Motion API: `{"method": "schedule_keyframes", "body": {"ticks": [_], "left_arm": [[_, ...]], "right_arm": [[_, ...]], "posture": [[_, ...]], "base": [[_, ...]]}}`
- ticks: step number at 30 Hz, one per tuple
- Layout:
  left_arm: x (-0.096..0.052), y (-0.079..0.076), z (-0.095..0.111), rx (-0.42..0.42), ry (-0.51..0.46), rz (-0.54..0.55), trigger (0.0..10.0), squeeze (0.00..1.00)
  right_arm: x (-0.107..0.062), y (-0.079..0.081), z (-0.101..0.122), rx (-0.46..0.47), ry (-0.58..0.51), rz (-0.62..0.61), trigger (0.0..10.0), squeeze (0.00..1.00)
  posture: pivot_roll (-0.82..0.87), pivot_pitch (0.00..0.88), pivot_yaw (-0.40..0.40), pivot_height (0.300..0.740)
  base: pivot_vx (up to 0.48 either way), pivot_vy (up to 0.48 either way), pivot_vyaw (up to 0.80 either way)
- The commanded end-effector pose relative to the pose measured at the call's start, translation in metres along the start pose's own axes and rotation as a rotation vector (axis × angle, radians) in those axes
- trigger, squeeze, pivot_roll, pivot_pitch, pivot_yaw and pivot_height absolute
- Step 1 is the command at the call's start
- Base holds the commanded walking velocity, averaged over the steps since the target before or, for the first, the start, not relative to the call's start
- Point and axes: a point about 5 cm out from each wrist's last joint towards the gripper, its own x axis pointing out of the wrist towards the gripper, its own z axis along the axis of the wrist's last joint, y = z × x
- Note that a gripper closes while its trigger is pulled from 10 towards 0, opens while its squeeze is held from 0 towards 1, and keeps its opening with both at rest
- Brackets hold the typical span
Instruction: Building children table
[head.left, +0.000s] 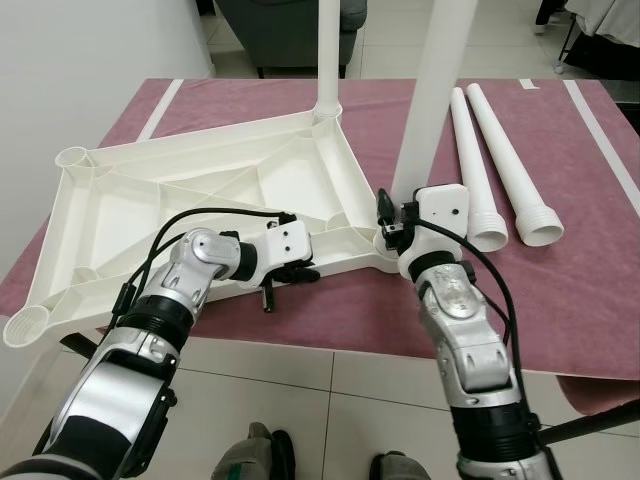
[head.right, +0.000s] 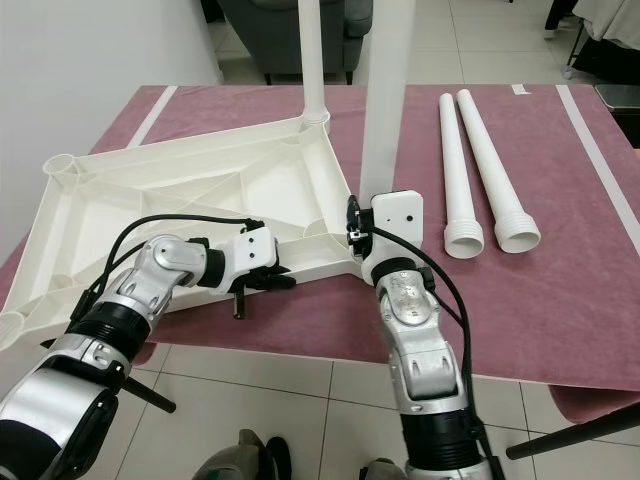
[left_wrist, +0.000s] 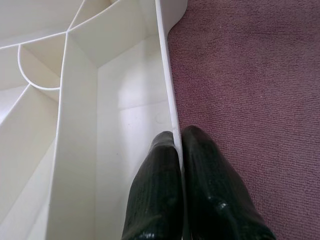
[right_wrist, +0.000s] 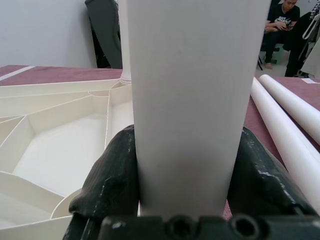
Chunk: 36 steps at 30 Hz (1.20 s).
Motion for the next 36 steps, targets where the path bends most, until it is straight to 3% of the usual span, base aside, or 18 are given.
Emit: {"method": "schedule_keyframes", "body": {"ticks": [1,3,4,8,11,12,13,14,15,16,17,24,27,28,29,34,35,36], "left_arm": [[0.001,0.027,0.039,0.122,-0.118,0.265,0.0,0.0],[0.002,0.026,0.039,0.133,-0.116,0.254,0.0,0.0],[0.002,0.025,0.038,0.146,-0.113,0.244,0.0,0.0],[0.0,0.025,0.037,0.158,-0.106,0.233,0.0,0.0],[0.0,0.025,0.037,0.158,-0.106,0.233,0.0,0.0],[0.0,0.025,0.036,0.142,-0.108,0.235,0.0,1.0],[0.0,0.025,0.036,0.142,-0.108,0.235,0.0,1.0],[-0.002,0.025,0.034,0.106,-0.132,0.273,10.0,1.0],[-0.002,0.025,0.034,0.106,-0.132,0.273,10.0,1.0],[-0.003,0.026,0.034,0.086,-0.143,0.287,10.0,1.0],[-0.006,0.027,0.036,0.072,-0.17,0.312,10.0,0.0],[-0.027,0.026,0.041,0.013,-0.288,0.392,10.0,0.0],[-0.038,0.019,0.037,0.023,-0.273,0.395,10.0,0.0],[-0.049,0.01,0.03,0.026,-0.237,0.412,10.0,0.0],[-0.055,0.005,0.025,-0.011,-0.218,0.405,10.0,1.0],[-0.069,-0.005,0.016,-0.072,-0.186,0.433,10.0,1.0],[-0.072,-0.009,0.012,-0.104,-0.173,0.466,10.0,0.89],[-0.072,-0.009,0.012,-0.104,-0.173,0.466,10.0,0.89]], "right_arm": [[-0.01,-0.005,-0.045,-0.052,0.241,-0.057,0.0,0.0],[-0.011,-0.004,-0.042,-0.036,0.219,-0.061,0.0,0.0],[-0.01,-0.002,-0.038,-0.019,0.181,-0.026,10.0,0.0],[-0.008,-0.001,-0.027,0.0,0.095,0.034,10.0,0.0],[-0.008,-0.001,-0.027,0.0,0.095,0.034,10.0,0.0],[-0.007,-0.002,-0.023,0.004,0.061,0.055,10.0,1.0],[-0.007,-0.002,-0.023,0.004,0.061,0.055,10.0,1.0],[-0.003,-0.004,-0.011,0.014,-0.012,0.094,10.0,0.15],[-0.003,-0.004,-0.011,0.014,-0.012,0.094,10.0,0.15],[-0.002,-0.004,-0.007,0.018,-0.033,0.117,10.0,0.0],[-0.002,-0.004,-0.004,0.016,-0.049,0.128,10.0,0.0],[-0.002,-0.005,-0.004,-0.011,-0.045,0.144,10.0,0.0],[-0.001,-0.006,-0.007,-0.023,-0.034,0.163,10.0,0.0],[-0.002,-0.005,-0.009,-0.023,-0.023,0.193,10.0,0.0],[-0.003,-0.004,-0.01,-0.026,-0.019,0.207,10.0,0.0],[-0.005,0.0,-0.013,-0.023,-0.013,0.246,10.0,0.0],[-0.007,0.002,-0.013,-0.017,-0.014,0.256,10.0,0.0],[-0.007,0.002,-0.013,-0.017,-0.014,0.256,10.0,0.0]], "posture": [[-0.1,0.109,0.138,0.74],[-0.1,0.11,0.141,0.74],[-0.1,0.11,0.144,0.74],[-0.1,0.111,0.145,0.74],[-0.1,0.111,0.145,0.74],[-0.1,0.111,0.147,0.74],[-0.1,0.111,0.147,0.74],[-0.1,0.112,0.146,0.74],[-0.1,0.112,0.146,0.74],[-0.1,0.118,0.146,0.74],[-0.1,0.119,0.146,0.74],[-0.09,0.127,0.148,0.74],[-0.09,0.132,0.149,0.74],[-0.08,0.136,0.15,0.74],[-0.07,0.139,0.148,0.74],[-0.06,0.144,0.145,0.74],[-0.05,0.145,0.14,0.74],[-0.05,0.145,0.14,0.74]], "base": [[0.0,0.0,0.0],[0.0,0.0,0.0],[0.0,0.0,0.0],[0.0,0.0,0.0],[0.0,0.0,0.0],[0.0,0.0,0.0],[0.0,0.0,0.0],[0.0,0.0,0.0],[0.0,0.0,0.0],[0.0,0.0,0.0],[0.0,0.0,0.0],[0.0,0.0,0.0],[0.0,0.0,0.0],[0.0,0.0,0.0],[0.0,0.0,0.0],[0.0,0.0,0.0],[0.0,0.0,0.0],[0.0,0.0,0.0]]}}
